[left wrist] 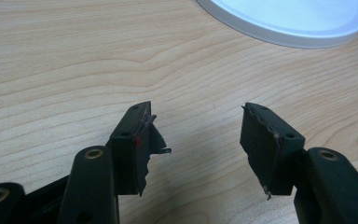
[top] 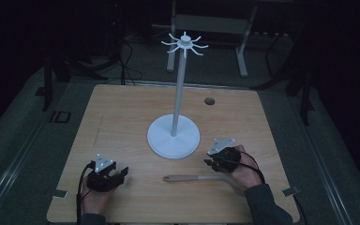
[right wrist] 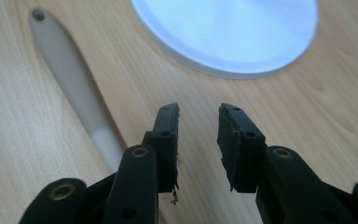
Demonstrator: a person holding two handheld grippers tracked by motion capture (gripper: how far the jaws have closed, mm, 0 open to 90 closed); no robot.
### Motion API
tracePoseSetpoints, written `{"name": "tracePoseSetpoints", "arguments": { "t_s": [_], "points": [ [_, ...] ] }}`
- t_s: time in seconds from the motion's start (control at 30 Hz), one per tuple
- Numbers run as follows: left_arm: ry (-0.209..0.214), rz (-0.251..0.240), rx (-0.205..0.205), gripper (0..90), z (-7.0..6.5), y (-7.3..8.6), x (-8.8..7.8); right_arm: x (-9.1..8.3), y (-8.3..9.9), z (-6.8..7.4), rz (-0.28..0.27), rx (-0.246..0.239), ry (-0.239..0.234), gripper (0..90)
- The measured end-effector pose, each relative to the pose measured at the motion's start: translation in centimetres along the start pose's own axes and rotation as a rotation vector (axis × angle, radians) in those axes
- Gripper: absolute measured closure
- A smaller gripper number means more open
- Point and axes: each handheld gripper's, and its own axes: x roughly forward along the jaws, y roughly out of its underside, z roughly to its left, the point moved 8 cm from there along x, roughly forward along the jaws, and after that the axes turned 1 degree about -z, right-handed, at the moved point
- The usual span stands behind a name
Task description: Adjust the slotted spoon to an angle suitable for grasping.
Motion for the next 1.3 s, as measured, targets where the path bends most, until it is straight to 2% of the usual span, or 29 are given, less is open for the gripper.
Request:
{"name": "tracePoseSetpoints", "arguments": {
  "t_s": [0.23, 0.5, 0.57, 0.83, 1.0, 1.13, 1.3],
  "points": [
    [0.000, 0.002, 0.002, 44.3, 0.0, 0.0, 0.0, 1.0, 0.1, 1.1, 0.052, -0.052, -0.064, 68.2],
    [0.000, 0.003, 0.003, 44.3, 0.0, 0.0, 0.0, 1.4, -0.2, 2.3, 0.085, -0.107, -0.122, 67.4],
    [0.000, 0.002, 0.003, 44.3, -0.1, 0.0, 0.1, 1.8, -0.3, 2.9, 0.098, -0.127, -0.158, 66.0],
    [0.000, 0.003, 0.002, 44.3, 0.0, 0.0, 0.0, 2.9, 0.0, 4.3, 0.154, -0.157, -0.239, 64.2],
    [0.000, 0.004, 0.003, 44.3, 0.0, 0.0, 0.1, 3.2, 0.1, 4.5, 0.167, -0.152, -0.257, 63.4],
    [0.000, 0.002, 0.002, 44.3, 0.0, 0.0, 0.0, 3.8, 0.2, 5.0, 0.179, -0.151, -0.299, 63.8],
    [0.000, 0.000, 0.001, 44.3, 0.0, 0.0, 0.0, 4.4, 0.3, 5.4, 0.190, -0.164, -0.307, 67.6]
  ]
}}
